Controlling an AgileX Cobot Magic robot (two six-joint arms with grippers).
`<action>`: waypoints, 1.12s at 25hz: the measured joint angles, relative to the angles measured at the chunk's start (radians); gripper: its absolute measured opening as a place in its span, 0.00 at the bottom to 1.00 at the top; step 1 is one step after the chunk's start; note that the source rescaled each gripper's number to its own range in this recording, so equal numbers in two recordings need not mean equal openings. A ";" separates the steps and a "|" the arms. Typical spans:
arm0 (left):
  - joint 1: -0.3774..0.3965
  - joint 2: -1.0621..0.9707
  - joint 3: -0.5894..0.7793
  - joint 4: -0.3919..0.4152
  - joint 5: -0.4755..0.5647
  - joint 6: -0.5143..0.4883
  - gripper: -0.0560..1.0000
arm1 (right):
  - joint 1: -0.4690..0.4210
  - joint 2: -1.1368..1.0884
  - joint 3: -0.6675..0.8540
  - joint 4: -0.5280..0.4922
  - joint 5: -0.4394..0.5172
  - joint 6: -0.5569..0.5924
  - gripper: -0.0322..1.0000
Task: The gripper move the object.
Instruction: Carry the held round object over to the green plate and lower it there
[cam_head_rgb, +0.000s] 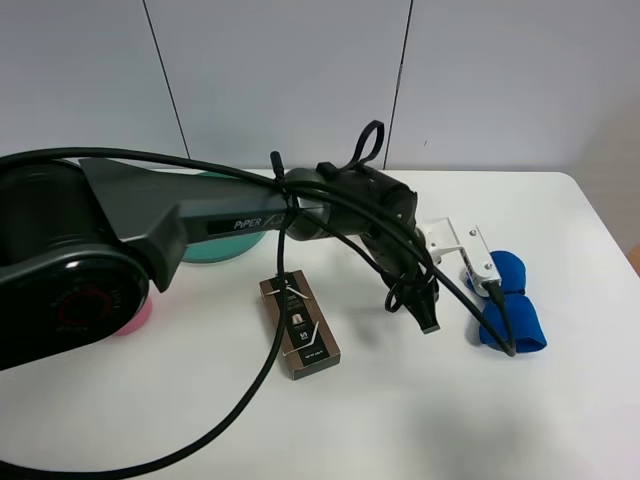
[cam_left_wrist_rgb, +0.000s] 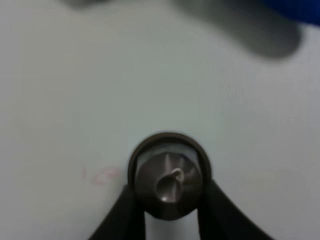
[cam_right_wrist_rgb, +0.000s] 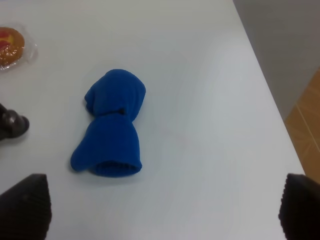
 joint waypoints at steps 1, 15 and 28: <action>0.000 -0.024 -0.002 0.000 0.007 0.000 0.05 | 0.000 0.000 0.000 0.000 0.000 0.000 1.00; 0.093 -0.149 -0.002 -0.003 0.214 -0.153 0.05 | 0.000 0.000 0.000 0.000 0.000 0.000 1.00; 0.457 -0.225 -0.002 0.148 0.294 -0.374 0.05 | 0.000 0.000 0.000 0.000 0.000 0.000 1.00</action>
